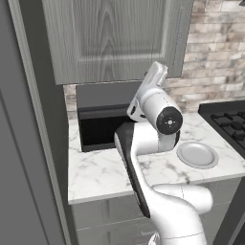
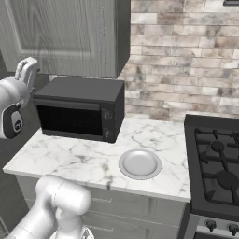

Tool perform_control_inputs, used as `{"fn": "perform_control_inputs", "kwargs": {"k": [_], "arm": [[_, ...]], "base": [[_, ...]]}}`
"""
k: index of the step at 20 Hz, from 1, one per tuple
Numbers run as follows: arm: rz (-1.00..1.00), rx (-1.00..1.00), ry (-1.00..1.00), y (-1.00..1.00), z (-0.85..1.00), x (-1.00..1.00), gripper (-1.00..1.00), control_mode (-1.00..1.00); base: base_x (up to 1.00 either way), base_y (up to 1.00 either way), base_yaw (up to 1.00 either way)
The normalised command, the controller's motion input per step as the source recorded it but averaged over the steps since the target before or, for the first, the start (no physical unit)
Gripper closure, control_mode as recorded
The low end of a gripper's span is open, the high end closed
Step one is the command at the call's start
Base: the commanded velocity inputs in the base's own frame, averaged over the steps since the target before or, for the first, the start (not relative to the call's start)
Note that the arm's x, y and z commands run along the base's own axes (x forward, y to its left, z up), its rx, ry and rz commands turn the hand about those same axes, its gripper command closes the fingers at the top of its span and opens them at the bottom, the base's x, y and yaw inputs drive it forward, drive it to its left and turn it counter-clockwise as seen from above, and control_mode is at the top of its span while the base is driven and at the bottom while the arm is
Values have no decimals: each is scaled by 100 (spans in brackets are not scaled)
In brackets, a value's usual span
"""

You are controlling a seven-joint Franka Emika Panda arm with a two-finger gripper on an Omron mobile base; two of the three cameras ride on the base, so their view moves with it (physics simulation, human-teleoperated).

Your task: Pick up the bagel from the plate, place it on the toaster oven rack, close the door, and set the timer.

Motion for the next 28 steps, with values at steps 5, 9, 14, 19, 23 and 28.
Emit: {"fn": "perform_control_inputs", "kwargs": {"k": [5,9,14,19,23,28], "arm": [[0,-57,-13,-13,70,0,-100,-100],[0,-69,3,-49,2,0,-100,-100],[0,-61,10,-43,0,-27,-100,-100],[1,-61,-1,-12,11,-64,-100,-100],[0,-68,-1,-6,4,-62,-100,-100],[0,-67,0,-7,12,-62,-100,-100]], "base": [[0,0,0],[0,0,0],[0,0,0],[0,0,0],[0,0,0],[0,0,0]]}}
